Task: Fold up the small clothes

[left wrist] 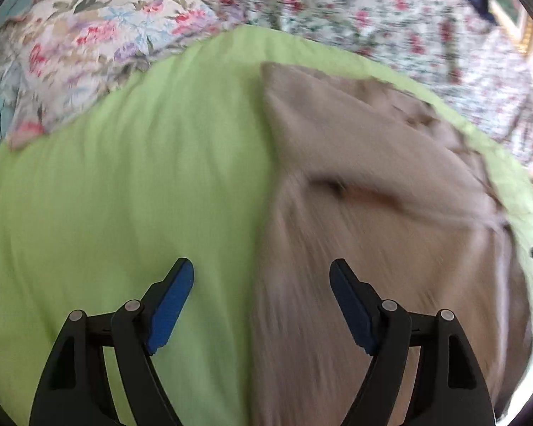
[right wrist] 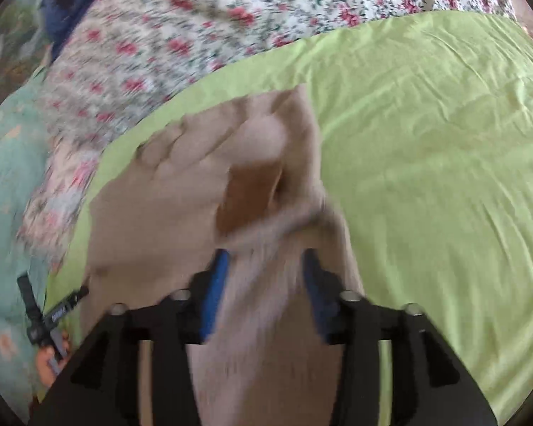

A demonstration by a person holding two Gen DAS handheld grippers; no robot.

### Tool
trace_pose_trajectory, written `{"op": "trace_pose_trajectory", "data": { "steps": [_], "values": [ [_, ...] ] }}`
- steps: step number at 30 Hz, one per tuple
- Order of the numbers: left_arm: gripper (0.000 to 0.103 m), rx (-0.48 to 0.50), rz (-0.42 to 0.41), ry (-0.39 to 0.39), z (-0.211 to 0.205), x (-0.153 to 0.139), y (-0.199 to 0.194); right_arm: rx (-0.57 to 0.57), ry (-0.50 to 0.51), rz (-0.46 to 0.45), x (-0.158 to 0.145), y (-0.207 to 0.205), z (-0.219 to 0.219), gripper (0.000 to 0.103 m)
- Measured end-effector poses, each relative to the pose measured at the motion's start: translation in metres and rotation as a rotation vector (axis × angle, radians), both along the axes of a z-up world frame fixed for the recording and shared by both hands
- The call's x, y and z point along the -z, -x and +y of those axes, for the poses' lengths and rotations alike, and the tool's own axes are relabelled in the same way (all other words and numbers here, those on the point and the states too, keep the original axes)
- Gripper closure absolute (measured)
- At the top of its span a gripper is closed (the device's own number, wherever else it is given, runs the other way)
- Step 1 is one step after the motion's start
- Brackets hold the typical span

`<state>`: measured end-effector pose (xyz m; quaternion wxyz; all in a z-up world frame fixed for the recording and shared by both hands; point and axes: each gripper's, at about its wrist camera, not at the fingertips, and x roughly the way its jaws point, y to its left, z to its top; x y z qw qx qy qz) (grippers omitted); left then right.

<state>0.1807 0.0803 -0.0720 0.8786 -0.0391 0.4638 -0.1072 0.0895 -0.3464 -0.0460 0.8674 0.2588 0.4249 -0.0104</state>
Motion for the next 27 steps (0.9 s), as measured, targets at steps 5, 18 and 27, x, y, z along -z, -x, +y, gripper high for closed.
{"op": "trace_pose_trajectory", "data": {
  "steps": [5,18,27],
  "values": [
    [0.022,0.085,0.028,0.017,0.006,0.005,0.087,-0.066,0.053,0.047,-0.002,0.075,0.029,0.045],
    [0.021,0.263,0.063,0.070,0.007,0.027,0.222,-0.042,0.131,0.161,0.022,0.204,0.035,0.043],
    [0.027,0.312,0.111,0.314,0.019,0.034,0.216,-0.163,-0.166,0.038,0.044,0.202,0.032,0.042]
  ]
}}
